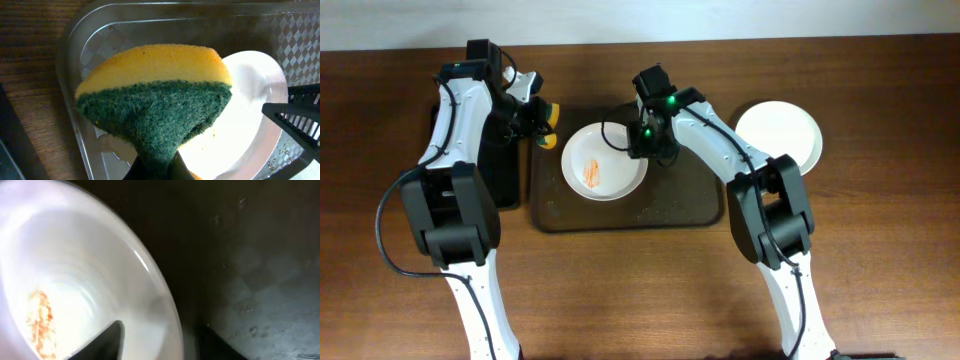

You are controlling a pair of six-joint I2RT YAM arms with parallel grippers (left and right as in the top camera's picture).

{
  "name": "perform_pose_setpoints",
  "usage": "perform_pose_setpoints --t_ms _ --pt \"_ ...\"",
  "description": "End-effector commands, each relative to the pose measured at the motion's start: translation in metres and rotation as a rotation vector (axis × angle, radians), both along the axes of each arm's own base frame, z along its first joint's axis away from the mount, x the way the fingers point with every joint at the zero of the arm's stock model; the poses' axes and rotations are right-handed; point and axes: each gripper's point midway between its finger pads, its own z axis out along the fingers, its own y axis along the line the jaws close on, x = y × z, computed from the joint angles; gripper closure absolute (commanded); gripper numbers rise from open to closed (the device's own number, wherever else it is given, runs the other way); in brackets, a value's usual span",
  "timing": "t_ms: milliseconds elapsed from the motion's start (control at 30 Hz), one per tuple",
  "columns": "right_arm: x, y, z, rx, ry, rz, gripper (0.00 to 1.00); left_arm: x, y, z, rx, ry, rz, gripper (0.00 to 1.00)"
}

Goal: Clean dirty plates on tray and stack at the side
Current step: 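Scrub the last plate with the sponge in the left gripper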

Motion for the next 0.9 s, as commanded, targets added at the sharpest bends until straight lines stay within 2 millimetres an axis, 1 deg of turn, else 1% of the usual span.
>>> perform_pose_setpoints --t_ms 0,67,100,133,167,200,233,267,300,367,433,500,533,567,600,667,700,767,867 --pt "-0.016 -0.001 -0.017 -0.020 0.064 0.052 0.65 0.003 -0.003 0.004 -0.008 -0.010 0.004 0.99" --pt "-0.022 -0.001 -0.017 -0.013 0.103 0.020 0.91 0.003 -0.003 0.004 -0.008 -0.011 0.004 0.99" --pt "-0.023 -0.002 -0.018 -0.012 0.126 -0.034 0.96 0.003 -0.003 0.004 -0.008 -0.010 0.004 0.99" --pt "-0.024 -0.002 -0.018 -0.008 0.150 -0.094 0.96 0.003 -0.003 0.004 -0.008 -0.010 0.004 1.00" --pt "-0.025 -0.007 -0.020 -0.026 0.177 -0.181 0.96 0.003 -0.003 0.004 -0.008 -0.010 0.003 0.99" --pt "-0.026 -0.017 -0.022 -0.070 0.202 -0.285 0.96 0.003 -0.004 0.004 -0.008 -0.010 0.000 1.00" --pt "-0.030 -0.032 -0.026 -0.139 0.228 -0.419 0.96 0.001 -0.010 0.004 -0.008 -0.007 -0.011 1.00" --pt "-0.031 -0.034 -0.026 -0.141 0.244 -0.481 0.96 -0.001 -0.019 0.004 -0.008 -0.002 -0.029 0.99" --pt "-0.030 -0.034 -0.026 -0.138 0.246 -0.504 0.96 -0.002 -0.028 0.003 -0.005 -0.002 -0.049 1.00" --pt "-0.027 -0.036 -0.026 -0.131 0.253 -0.571 0.96 -0.005 -0.041 0.001 0.019 0.001 -0.079 1.00" --pt "-0.017 -0.035 -0.025 -0.101 0.225 -0.579 0.96 -0.009 -0.058 -0.003 0.082 0.000 -0.125 1.00" --pt "-0.014 -0.039 -0.024 -0.095 0.225 -0.588 0.96 -0.010 -0.059 -0.008 0.180 -0.005 -0.143 1.00" --pt "-0.012 -0.041 -0.024 -0.084 0.227 -0.583 0.96 -0.008 -0.059 -0.010 0.207 -0.011 -0.147 0.99" --pt "-0.010 -0.039 -0.023 -0.053 0.239 -0.564 0.96 -0.005 -0.063 -0.015 0.213 -0.019 -0.151 0.99" --pt "-0.005 -0.034 -0.019 0.015 0.252 -0.528 0.96 -0.005 -0.068 -0.026 0.215 -0.011 -0.161 1.00" --pt "-0.002 -0.037 -0.015 0.073 0.269 -0.456 0.96 -0.014 -0.074 -0.066 0.223 0.068 -0.195 1.00" --pt "-0.003 -0.038 -0.015 0.071 0.269 -0.443 0.96 -0.015 -0.074 -0.075 0.224 0.080 -0.202 1.00" --pt "-0.004 -0.035 -0.015 0.071 0.269 -0.434 0.96 -0.019 -0.087 -0.076 0.176 0.065 -0.278 1.00" --pt "-0.005 -0.033 -0.015 0.070 0.268 -0.430 0.96 -0.029 -0.117 -0.070 0.086 0.025 -0.438 1.00"
